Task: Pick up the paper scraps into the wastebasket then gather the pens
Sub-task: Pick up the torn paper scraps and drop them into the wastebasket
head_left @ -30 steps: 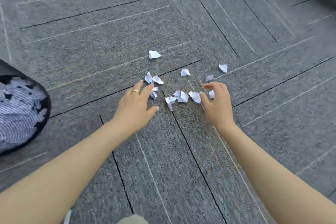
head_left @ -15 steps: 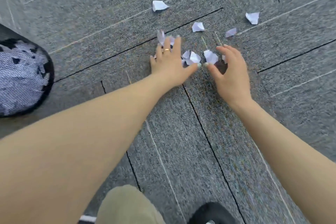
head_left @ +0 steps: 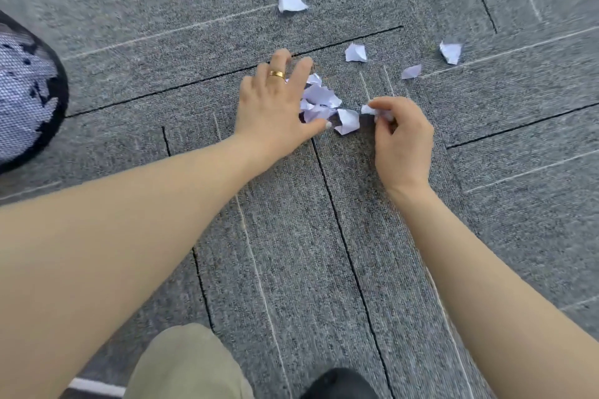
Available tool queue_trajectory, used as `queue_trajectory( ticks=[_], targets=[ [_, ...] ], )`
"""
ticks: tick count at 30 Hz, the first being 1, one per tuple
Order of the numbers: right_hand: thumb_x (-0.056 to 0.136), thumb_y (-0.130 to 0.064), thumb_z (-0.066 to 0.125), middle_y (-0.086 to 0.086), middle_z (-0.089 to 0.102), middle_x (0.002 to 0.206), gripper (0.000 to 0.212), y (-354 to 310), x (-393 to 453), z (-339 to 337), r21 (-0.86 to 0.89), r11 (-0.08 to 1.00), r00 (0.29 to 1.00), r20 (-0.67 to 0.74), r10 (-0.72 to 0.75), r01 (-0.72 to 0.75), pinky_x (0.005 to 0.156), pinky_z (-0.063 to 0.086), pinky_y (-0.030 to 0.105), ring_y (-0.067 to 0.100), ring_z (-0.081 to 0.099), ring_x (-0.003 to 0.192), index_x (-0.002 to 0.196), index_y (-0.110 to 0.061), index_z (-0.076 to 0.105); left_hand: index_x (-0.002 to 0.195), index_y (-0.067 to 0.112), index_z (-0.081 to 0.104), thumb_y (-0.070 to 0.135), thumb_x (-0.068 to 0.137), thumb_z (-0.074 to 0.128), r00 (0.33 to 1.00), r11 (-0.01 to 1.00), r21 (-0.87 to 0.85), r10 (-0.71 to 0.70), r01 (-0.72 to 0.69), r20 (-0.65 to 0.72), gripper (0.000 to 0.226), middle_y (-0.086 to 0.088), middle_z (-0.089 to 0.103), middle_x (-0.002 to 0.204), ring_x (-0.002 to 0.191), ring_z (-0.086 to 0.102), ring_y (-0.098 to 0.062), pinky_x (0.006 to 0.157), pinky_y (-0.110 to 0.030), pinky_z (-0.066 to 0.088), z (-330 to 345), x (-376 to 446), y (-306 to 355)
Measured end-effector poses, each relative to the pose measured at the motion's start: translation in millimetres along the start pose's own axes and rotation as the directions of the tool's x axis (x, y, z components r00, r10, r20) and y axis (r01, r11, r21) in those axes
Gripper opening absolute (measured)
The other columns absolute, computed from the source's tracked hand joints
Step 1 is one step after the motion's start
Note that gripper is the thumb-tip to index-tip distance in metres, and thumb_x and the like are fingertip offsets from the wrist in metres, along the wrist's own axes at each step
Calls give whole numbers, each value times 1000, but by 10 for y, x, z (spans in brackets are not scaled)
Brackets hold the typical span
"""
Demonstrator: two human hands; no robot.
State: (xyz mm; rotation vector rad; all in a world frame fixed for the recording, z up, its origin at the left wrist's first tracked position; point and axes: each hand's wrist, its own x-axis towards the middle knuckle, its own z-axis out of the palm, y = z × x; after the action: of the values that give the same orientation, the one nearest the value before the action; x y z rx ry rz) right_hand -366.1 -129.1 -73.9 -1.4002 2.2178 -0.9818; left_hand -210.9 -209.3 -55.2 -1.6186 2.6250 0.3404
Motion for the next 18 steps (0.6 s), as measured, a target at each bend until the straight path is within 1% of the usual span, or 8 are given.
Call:
queue_trajectory(
  ticks=[3, 6, 8, 10, 12, 14, 16, 18],
  targets=[
    [89, 1, 49, -2, 64, 98, 23, -111, -4, -19, 66, 997, 997, -52, 55, -51, 81, 40, 4, 3, 55, 89, 101, -9, 66, 148, 30, -1, 65, 82, 46, 985, 998, 43, 48, -55, 166, 88, -9, -8, 157, 143, 4, -32, 114, -53, 6, 60, 16, -18],
    [90, 1, 47, -1, 63, 104, 26, -242, -18, 35, 55, 998, 999, 30, 37, -39, 84, 37, 5, 1, 51, 93, 103, -9, 67, 148, 32, -5, 57, 92, 33, 952, 987, 30, 143, -157, 271, 72, -6, -15, 157, 144, -12, -30, 113, -56, -5, 164, 35, 64],
    [90, -5, 50, 3, 59, 116, 25, -271, -71, 118, 3, 1000, 989, 149, 25, -26, 88, 31, 7, 2, 48, 100, 110, -8, 65, 149, 30, 6, 47, 97, 29, 958, 988, 13, 145, -153, 247, 59, -7, -5, 158, 145, -5, -30, 114, -54, 2, 209, 53, 99],
    [88, -10, 57, 6, 56, 122, 27, -206, -154, 199, -16, 999, 976, 213, -43, 47, 91, 32, 12, 11, 50, 109, 115, -7, 63, 146, 23, 22, 36, 99, 31, 977, 990, 20, 136, -141, 164, 50, -10, 13, 156, 142, 13, -31, 111, -50, 18, 214, 70, 107],
    [85, -11, 62, 10, 57, 121, 30, -117, -198, 251, -46, 990, 966, 229, -118, 132, 95, 36, 21, 22, 53, 112, 114, -6, 63, 135, 13, 43, 29, 96, 34, 982, 982, 42, 181, -183, 59, 43, -17, 37, 145, 132, 34, -36, 99, -48, 35, 207, 49, 98],
    [85, -11, 62, 9, 62, 116, 24, -75, -210, 265, -68, 985, 972, 184, -146, 161, 91, 36, 20, 24, 56, 108, 108, -6, 67, 111, 5, 59, 19, 90, 39, 962, 960, 68, 273, -271, -25, 33, -22, 57, 122, 109, 55, -40, 80, -46, 50, 229, 1, 36],
    [87, -13, 59, 7, 66, 111, 20, -66, -176, 252, -72, 985, 978, 148, -144, 156, 86, 37, 19, 23, 58, 103, 102, -7, 70, 100, 1, 60, 10, 89, 37, 946, 949, 52, 314, -310, -77, 27, -23, 60, 110, 90, 59, -38, 69, -44, 52, 220, -43, -35],
    [88, -14, 59, 5, 68, 107, 19, -75, -125, 227, -79, 983, 976, 155, -154, 167, 86, 41, 24, 22, 61, 100, 99, -7, 72, 106, 1, 55, 7, 91, 25, 950, 952, 26, 305, -304, -66, 35, -23, 54, 113, 92, 51, -36, 71, -43, 45, 177, -76, -75]
  ],
)
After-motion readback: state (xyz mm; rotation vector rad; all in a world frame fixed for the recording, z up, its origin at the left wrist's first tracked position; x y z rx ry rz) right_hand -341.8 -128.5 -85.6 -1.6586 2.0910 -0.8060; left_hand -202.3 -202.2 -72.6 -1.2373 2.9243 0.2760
